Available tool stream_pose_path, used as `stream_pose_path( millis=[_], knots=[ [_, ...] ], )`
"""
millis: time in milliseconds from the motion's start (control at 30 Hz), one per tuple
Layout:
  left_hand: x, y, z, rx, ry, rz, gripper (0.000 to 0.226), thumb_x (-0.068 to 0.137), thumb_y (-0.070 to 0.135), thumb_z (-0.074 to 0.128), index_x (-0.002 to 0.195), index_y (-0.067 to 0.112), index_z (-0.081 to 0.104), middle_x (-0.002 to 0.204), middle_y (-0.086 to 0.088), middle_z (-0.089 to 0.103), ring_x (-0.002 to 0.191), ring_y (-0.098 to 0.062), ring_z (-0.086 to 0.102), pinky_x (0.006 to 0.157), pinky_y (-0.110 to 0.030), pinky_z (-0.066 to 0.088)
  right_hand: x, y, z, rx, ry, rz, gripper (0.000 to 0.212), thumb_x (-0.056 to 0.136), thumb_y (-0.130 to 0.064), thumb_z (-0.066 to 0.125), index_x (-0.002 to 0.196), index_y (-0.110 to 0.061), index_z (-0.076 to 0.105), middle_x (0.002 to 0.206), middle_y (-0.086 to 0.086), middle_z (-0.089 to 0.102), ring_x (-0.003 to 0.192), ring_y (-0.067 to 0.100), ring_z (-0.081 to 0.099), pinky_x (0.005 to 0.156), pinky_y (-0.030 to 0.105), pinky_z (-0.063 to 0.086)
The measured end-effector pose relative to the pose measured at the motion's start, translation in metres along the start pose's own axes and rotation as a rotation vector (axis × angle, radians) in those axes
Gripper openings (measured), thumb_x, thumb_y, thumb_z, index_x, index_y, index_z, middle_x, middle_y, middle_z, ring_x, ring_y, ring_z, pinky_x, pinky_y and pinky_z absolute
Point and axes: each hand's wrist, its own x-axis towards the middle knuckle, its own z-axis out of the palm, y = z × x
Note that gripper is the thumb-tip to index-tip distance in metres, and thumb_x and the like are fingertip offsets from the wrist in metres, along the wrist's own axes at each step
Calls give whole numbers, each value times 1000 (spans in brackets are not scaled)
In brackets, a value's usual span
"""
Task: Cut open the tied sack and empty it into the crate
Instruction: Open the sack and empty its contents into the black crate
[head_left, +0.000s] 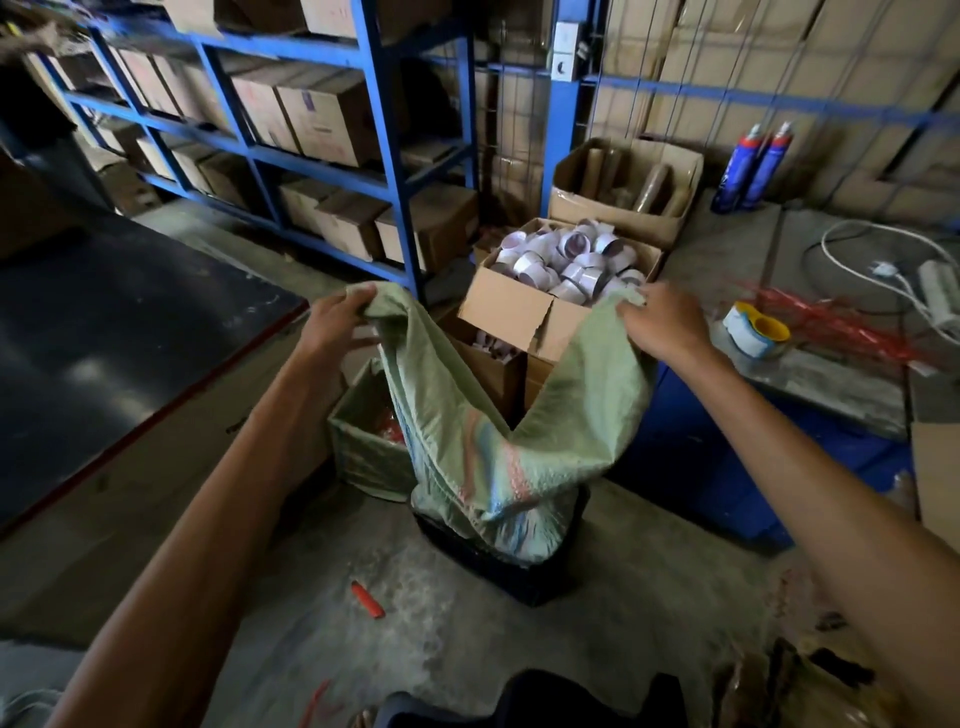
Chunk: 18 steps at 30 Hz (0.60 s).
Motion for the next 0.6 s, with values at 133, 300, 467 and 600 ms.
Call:
stream_pose_path(
  millis=[133, 300, 467, 600],
  knots=[
    [7, 19, -1, -220, 0, 47, 23, 108, 28, 45, 99, 21, 65, 97, -1, 67, 87, -13, 66, 80, -30, 55, 11, -21, -19, 127, 168, -99, 28, 89, -26, 56, 102, -5, 69, 108, 23, 69, 103, 41, 63, 77, 38, 46],
    [12, 24, 2, -204, 24, 66, 24, 104, 29, 50, 93, 21, 69, 91, 0, 67, 82, -13, 64, 72, -25, 52, 16, -25, -22, 216, 111, -66, 27, 82, -30, 59, 86, -4, 66, 84, 15, 66, 89, 35, 64, 65, 31, 36],
    [1, 13, 13, -249, 62, 30, 27, 104, 28, 50, 83, 20, 65, 79, 2, 63, 71, -11, 58, 73, -28, 47, 5, -15, -6, 420, -90, 221, 28, 78, -34, 68, 85, -7, 72, 84, 9, 70, 83, 30, 65, 68, 31, 45],
    [-16, 6, 27, -258, -157, 10, 29, 101, 36, 52, 81, 19, 65, 76, -1, 62, 70, -16, 57, 76, -34, 44, -4, -16, 2, 668, -243, 333, 32, 75, -37, 74, 95, -12, 75, 97, 10, 76, 89, 26, 71, 68, 27, 49]
  ],
)
